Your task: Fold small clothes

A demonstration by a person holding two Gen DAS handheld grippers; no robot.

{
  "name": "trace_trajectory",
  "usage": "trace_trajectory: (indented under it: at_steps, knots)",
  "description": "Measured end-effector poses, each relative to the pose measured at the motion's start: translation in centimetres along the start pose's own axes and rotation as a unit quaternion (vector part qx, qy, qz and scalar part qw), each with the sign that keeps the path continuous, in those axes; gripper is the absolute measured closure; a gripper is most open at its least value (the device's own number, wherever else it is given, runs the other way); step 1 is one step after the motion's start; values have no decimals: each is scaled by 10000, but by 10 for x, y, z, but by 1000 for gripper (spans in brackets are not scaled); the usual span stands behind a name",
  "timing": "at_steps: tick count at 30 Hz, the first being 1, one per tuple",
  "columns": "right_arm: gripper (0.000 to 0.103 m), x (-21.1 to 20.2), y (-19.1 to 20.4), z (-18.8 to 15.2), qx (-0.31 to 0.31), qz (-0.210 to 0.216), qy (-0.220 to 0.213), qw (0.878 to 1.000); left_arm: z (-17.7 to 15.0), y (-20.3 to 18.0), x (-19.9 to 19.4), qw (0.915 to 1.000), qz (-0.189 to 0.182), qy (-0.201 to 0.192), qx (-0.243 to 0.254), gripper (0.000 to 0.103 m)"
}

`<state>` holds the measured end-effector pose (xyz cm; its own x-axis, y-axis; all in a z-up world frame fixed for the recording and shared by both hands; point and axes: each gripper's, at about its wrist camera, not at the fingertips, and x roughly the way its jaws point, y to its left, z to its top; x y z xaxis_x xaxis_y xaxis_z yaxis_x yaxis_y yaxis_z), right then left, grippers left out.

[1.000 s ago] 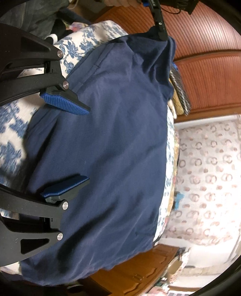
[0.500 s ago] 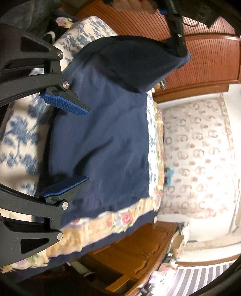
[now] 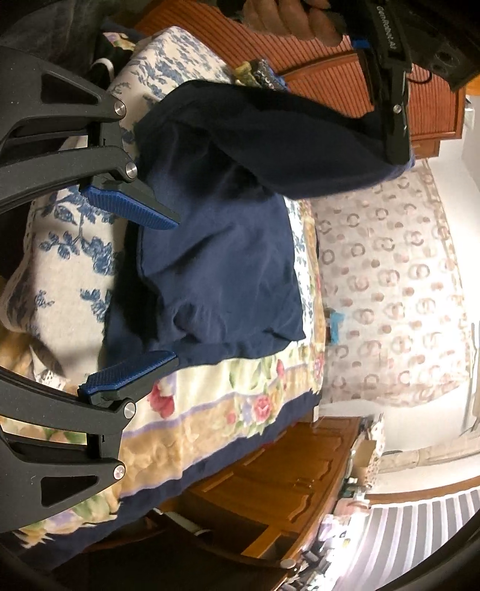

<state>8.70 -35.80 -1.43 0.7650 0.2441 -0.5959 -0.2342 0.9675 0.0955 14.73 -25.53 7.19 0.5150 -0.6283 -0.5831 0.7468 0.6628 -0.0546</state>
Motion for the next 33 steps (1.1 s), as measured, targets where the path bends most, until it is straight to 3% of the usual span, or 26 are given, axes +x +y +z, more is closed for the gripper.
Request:
trace_trajectory:
  at_steps: [6, 8, 11, 12, 17, 25, 33]
  knots:
    - [33, -7, -8, -1, 32, -89, -23, 10000, -17, -1, 24, 9992, 6, 399, -89, 95]
    - [33, -7, -10, 0, 34, -99, -30, 9999, -19, 2, 20, 9990, -56, 413, -144, 89]
    - [33, -8, -10, 4, 30, -111, -48, 9999, -22, 12, 9, 9993, -46, 315, -199, 72]
    - [33, -7, -10, 4, 29, -112, -52, 9999, -24, 15, 3, 9993, -47, 298, -213, 62]
    - [33, -2, -6, 15, -34, -87, -56, 9999, -41, 41, -17, 9991, 114, 235, -323, 50]
    - [33, 25, 17, 36, -285, 85, 80, 9995, -103, 106, -37, 9929, 784, 487, -745, 48]
    - [33, 70, 62, 60, -739, 463, 251, 9959, -154, 152, -38, 9831, 927, 787, -1368, 48]
